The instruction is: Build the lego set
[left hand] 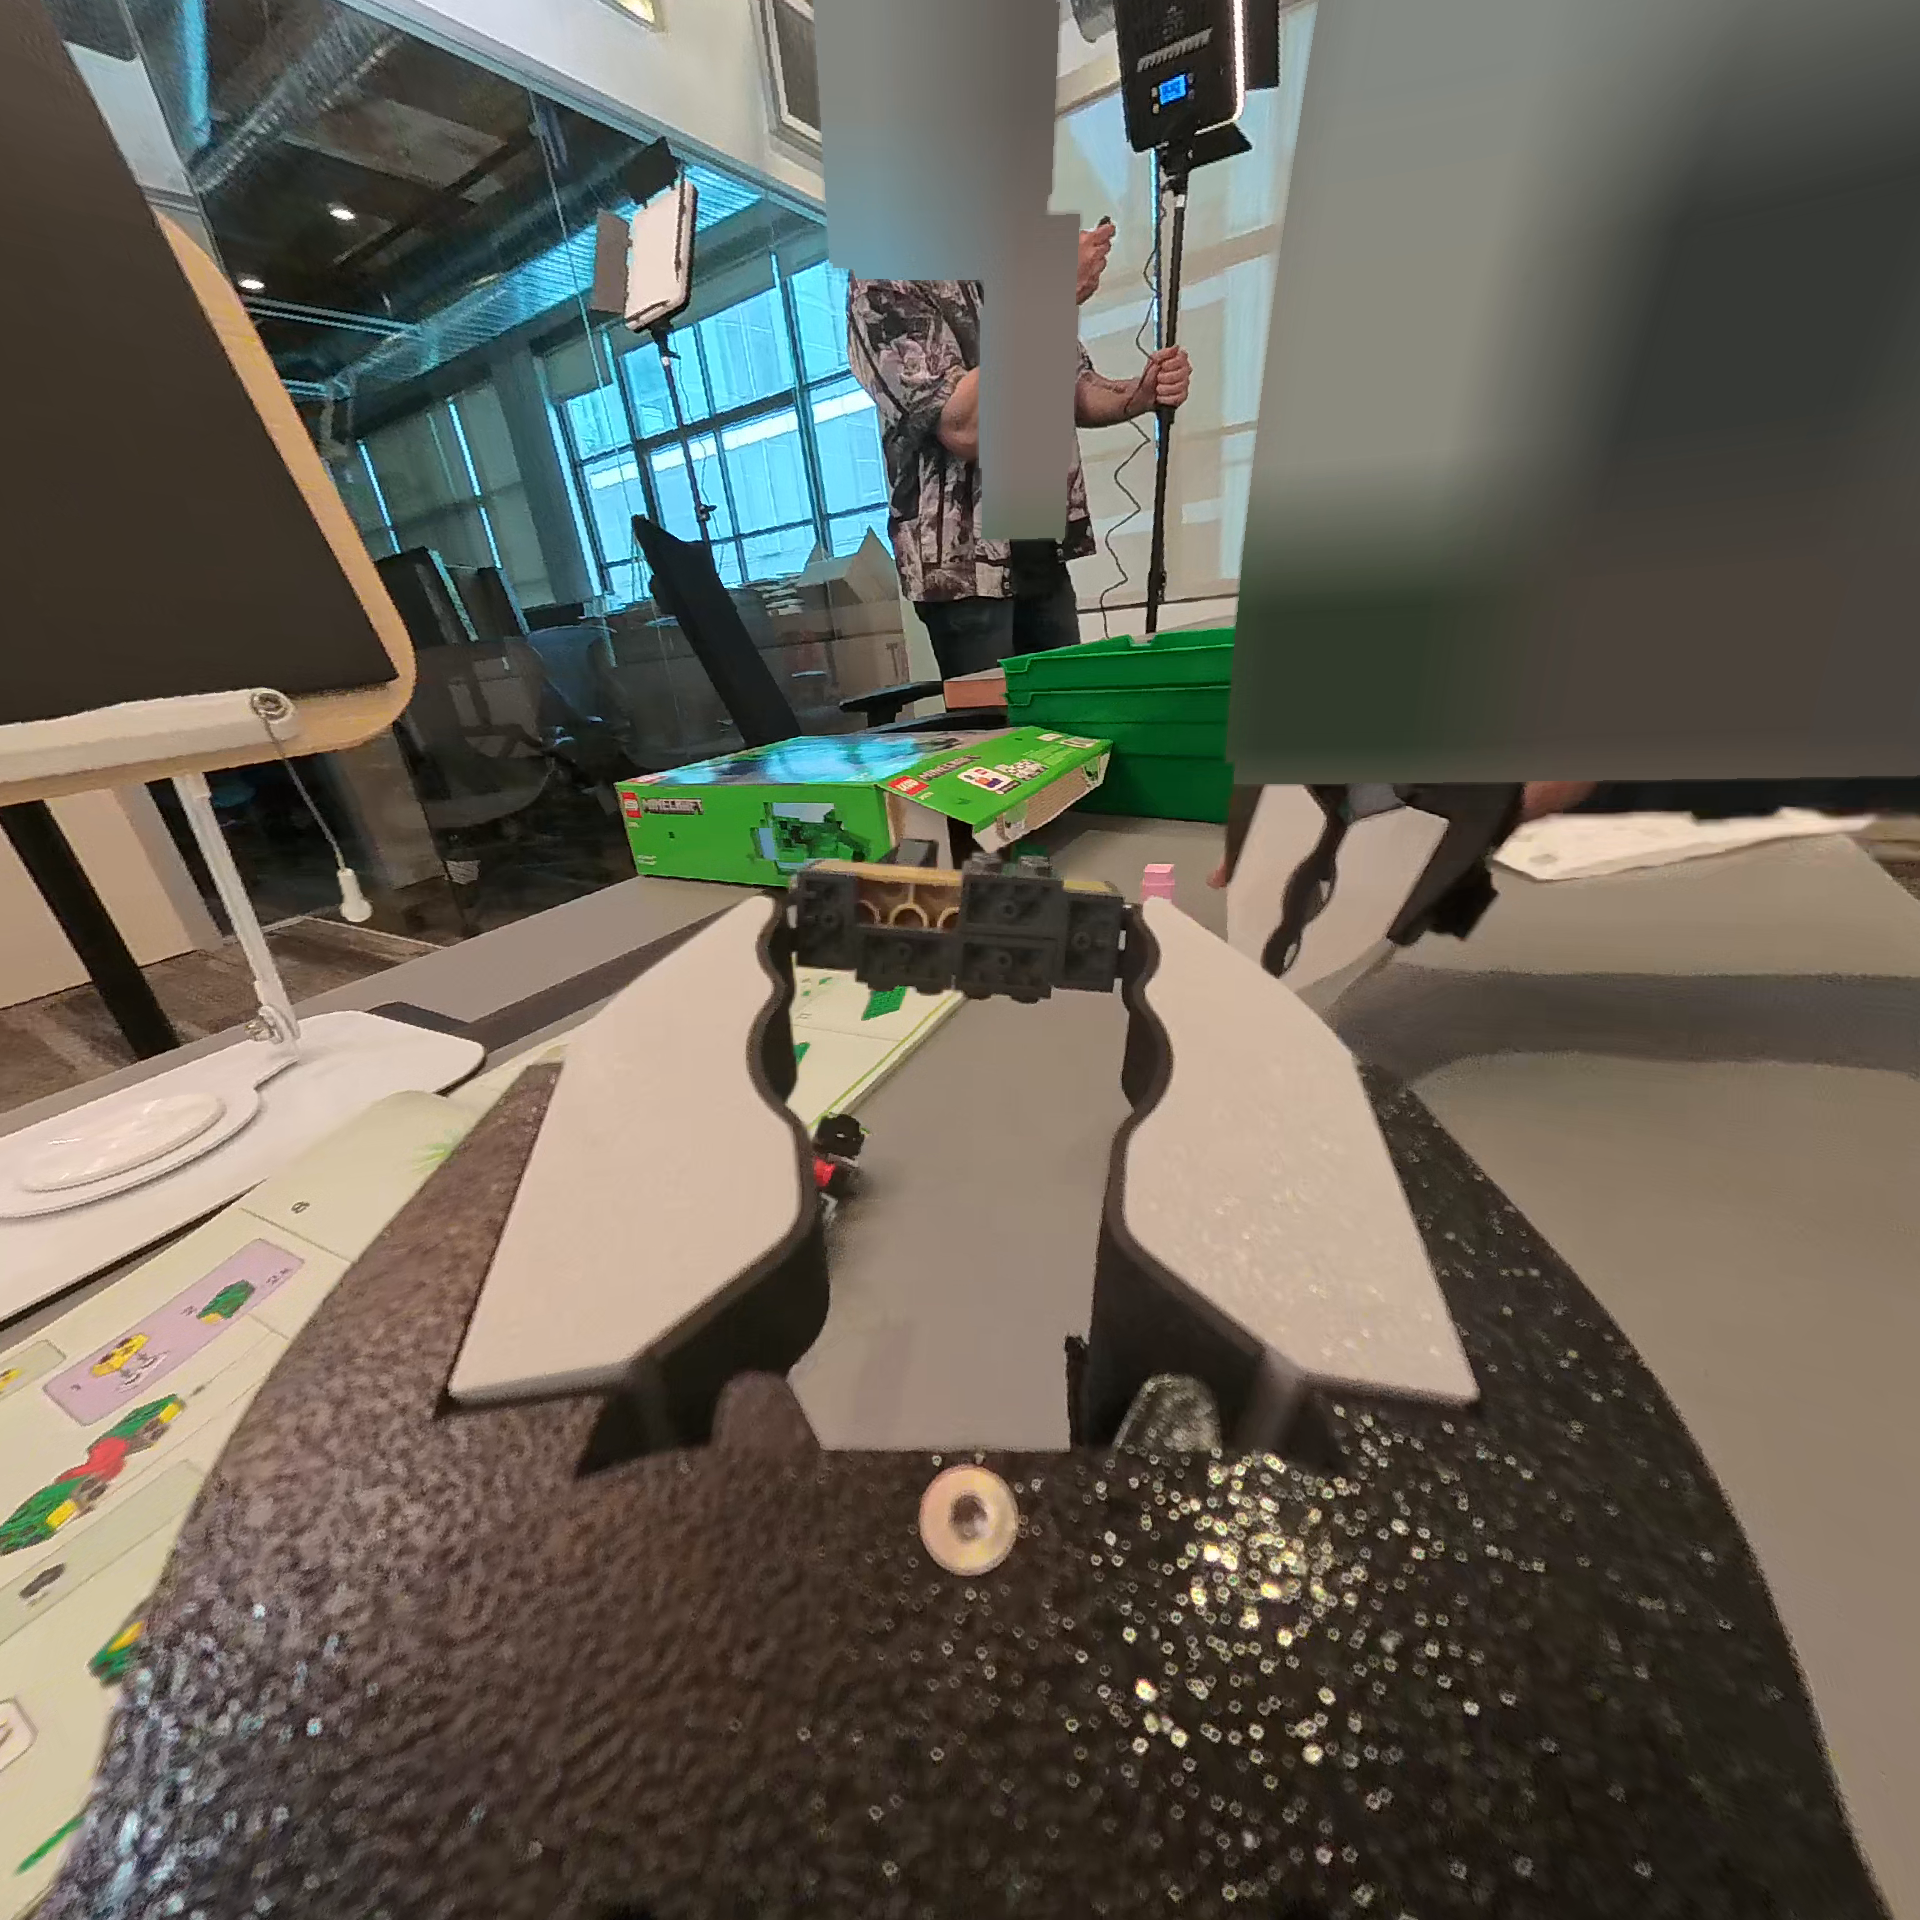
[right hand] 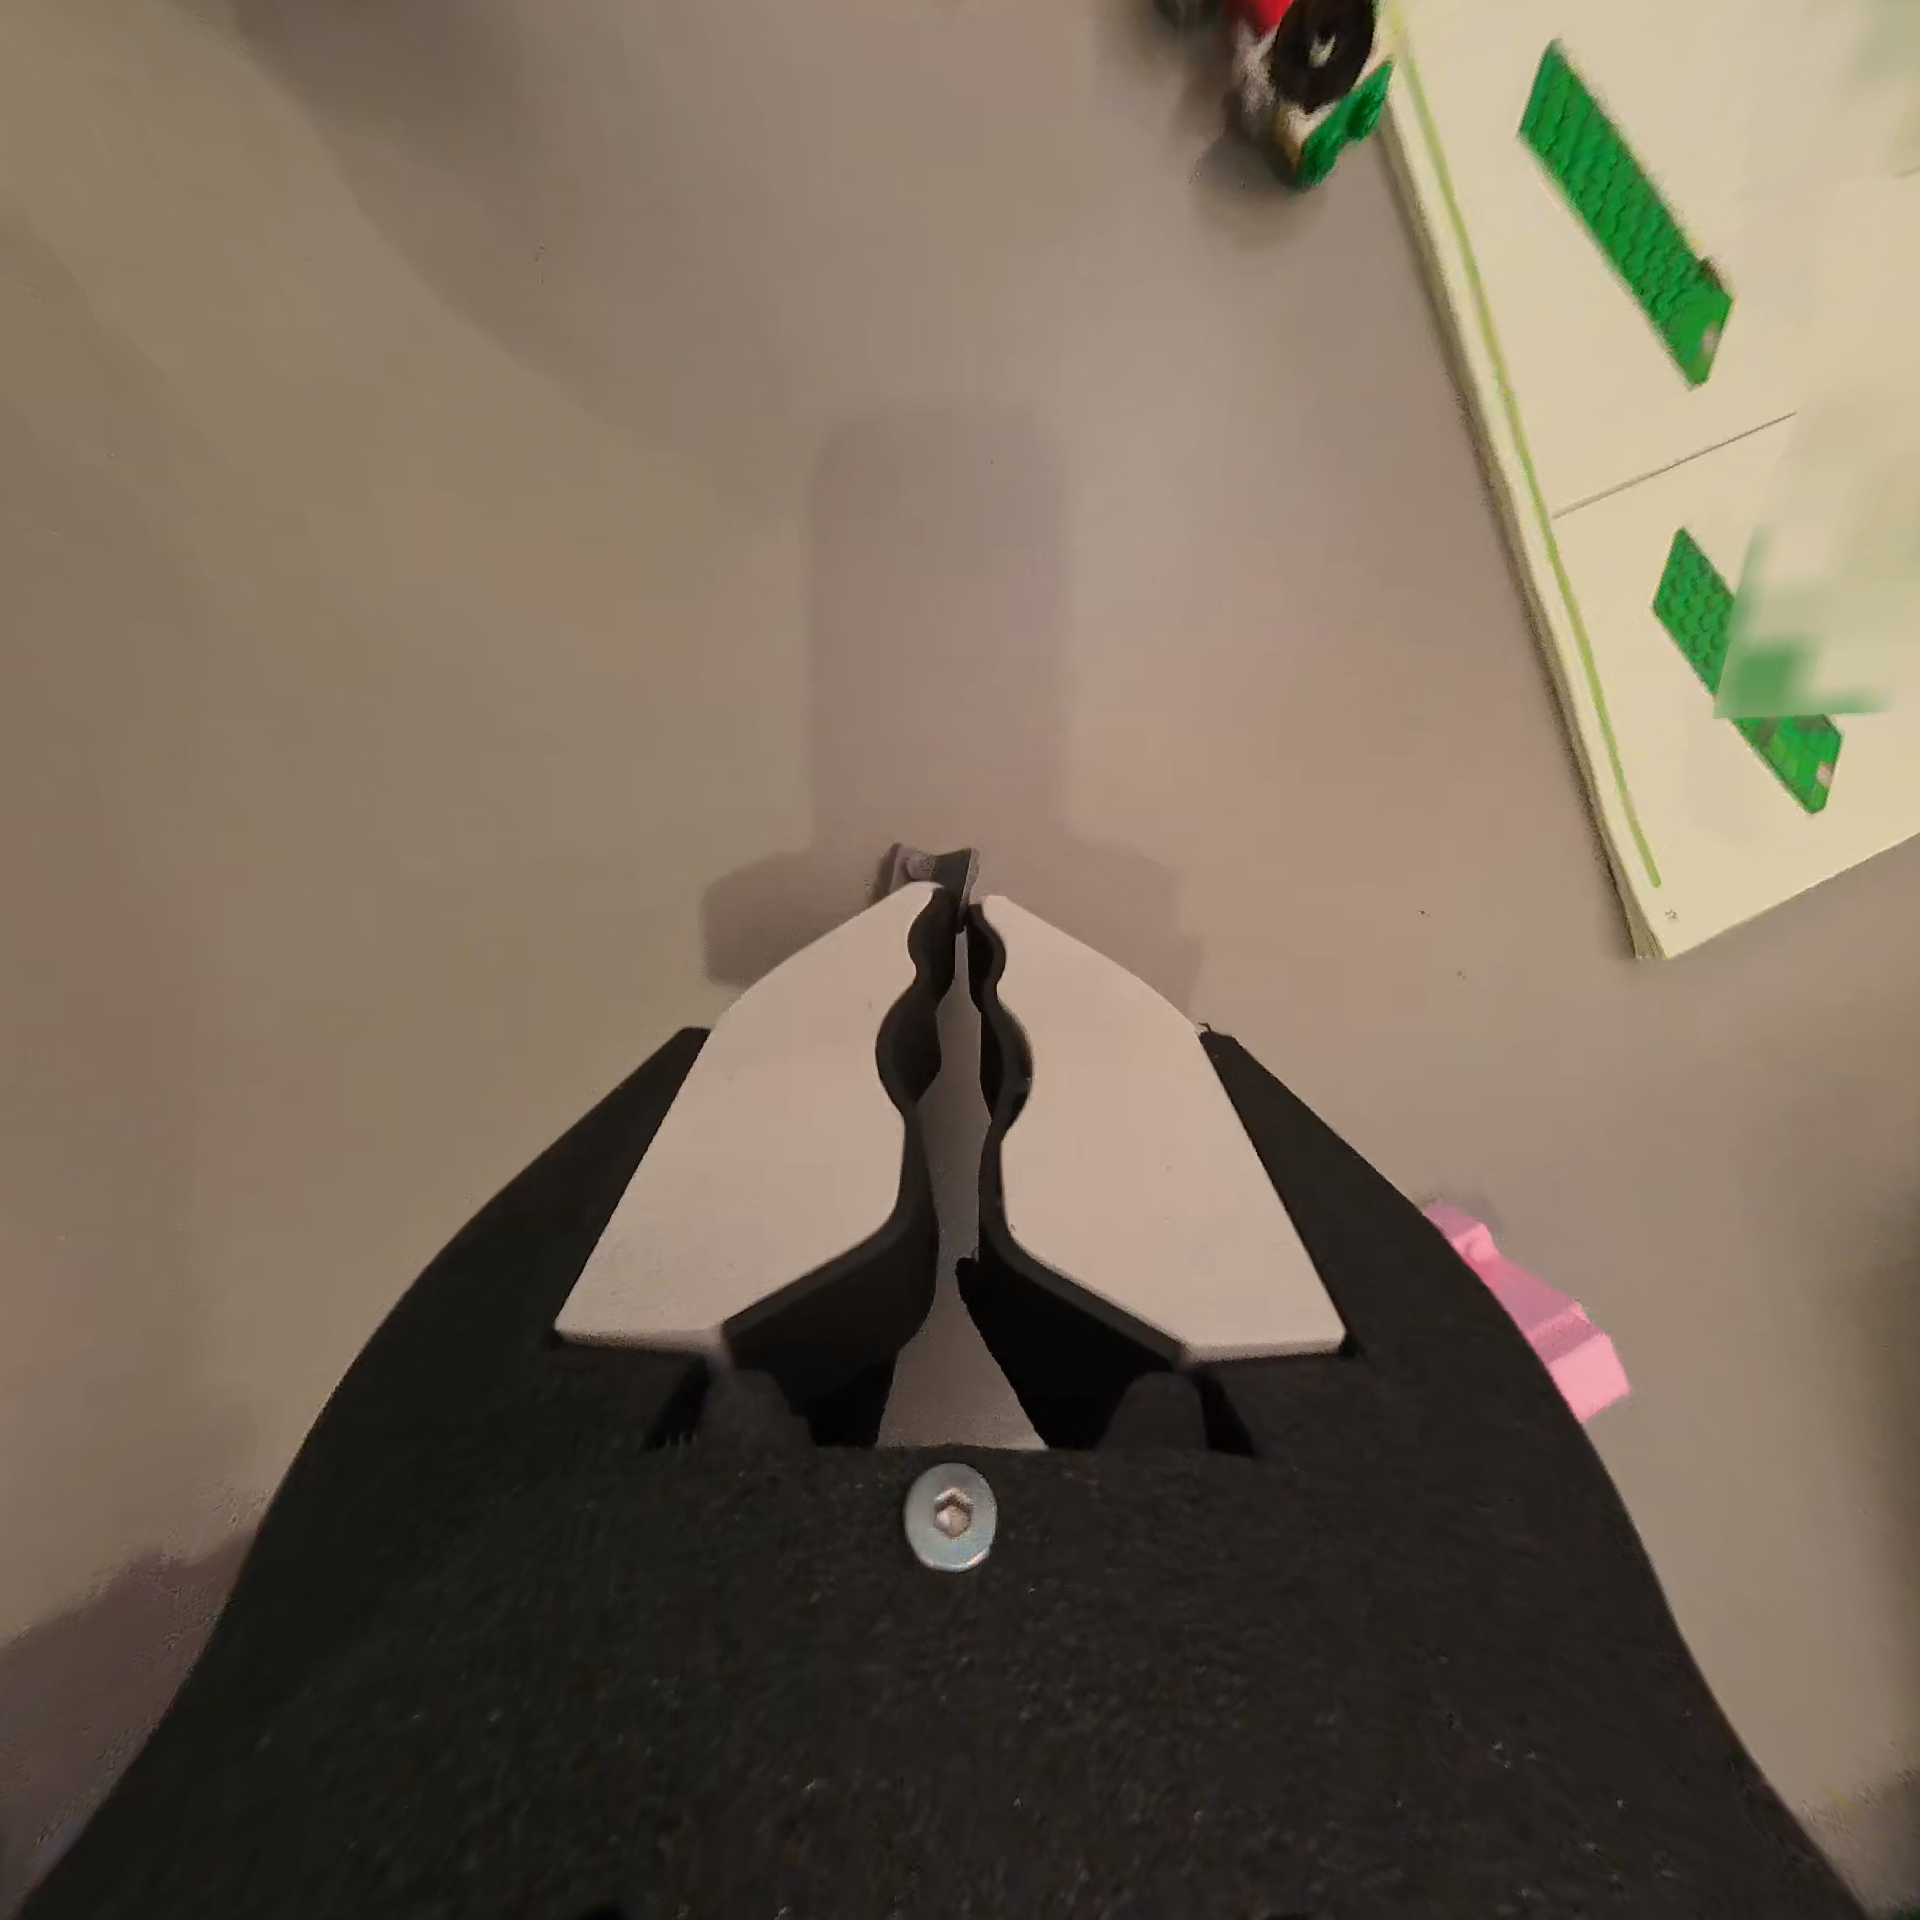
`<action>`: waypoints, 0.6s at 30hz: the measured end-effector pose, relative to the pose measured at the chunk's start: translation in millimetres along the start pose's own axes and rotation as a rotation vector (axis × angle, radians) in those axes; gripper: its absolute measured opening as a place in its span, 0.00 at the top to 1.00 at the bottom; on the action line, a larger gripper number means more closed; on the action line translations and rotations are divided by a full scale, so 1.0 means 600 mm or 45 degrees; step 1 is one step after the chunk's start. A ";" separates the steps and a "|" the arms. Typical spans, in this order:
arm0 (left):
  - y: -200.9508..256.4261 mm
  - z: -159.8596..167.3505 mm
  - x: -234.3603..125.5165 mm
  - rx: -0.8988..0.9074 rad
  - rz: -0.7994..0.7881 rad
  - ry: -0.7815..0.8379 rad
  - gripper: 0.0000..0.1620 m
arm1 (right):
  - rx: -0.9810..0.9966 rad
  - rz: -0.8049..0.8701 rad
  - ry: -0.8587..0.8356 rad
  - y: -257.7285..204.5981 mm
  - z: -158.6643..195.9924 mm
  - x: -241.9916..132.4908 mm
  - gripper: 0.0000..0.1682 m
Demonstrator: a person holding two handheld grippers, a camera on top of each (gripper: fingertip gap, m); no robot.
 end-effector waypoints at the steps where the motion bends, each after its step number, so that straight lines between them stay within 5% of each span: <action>1: 0.002 0.001 0.001 0.004 0.010 -0.004 0.63 | 0.002 -0.059 -0.073 0.004 0.003 -0.005 0.99; 12: 0.010 -0.001 -0.002 -0.013 0.066 0.020 0.62 | 0.360 -0.837 -1.369 0.016 0.066 -0.036 1.00; 18: 0.018 -0.002 -0.003 0.015 0.090 0.024 0.63 | 0.287 -0.856 -1.521 0.026 0.064 -0.004 1.00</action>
Point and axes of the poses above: each gripper's, where its closed fingertips meet, x out along the fingers, z out of its underside, y = z × x across the jaws, the point moved 5 cm from there along -x, back along the fingers, and after that the axes turned 10 degrees about -x, right-handed, at the moved point
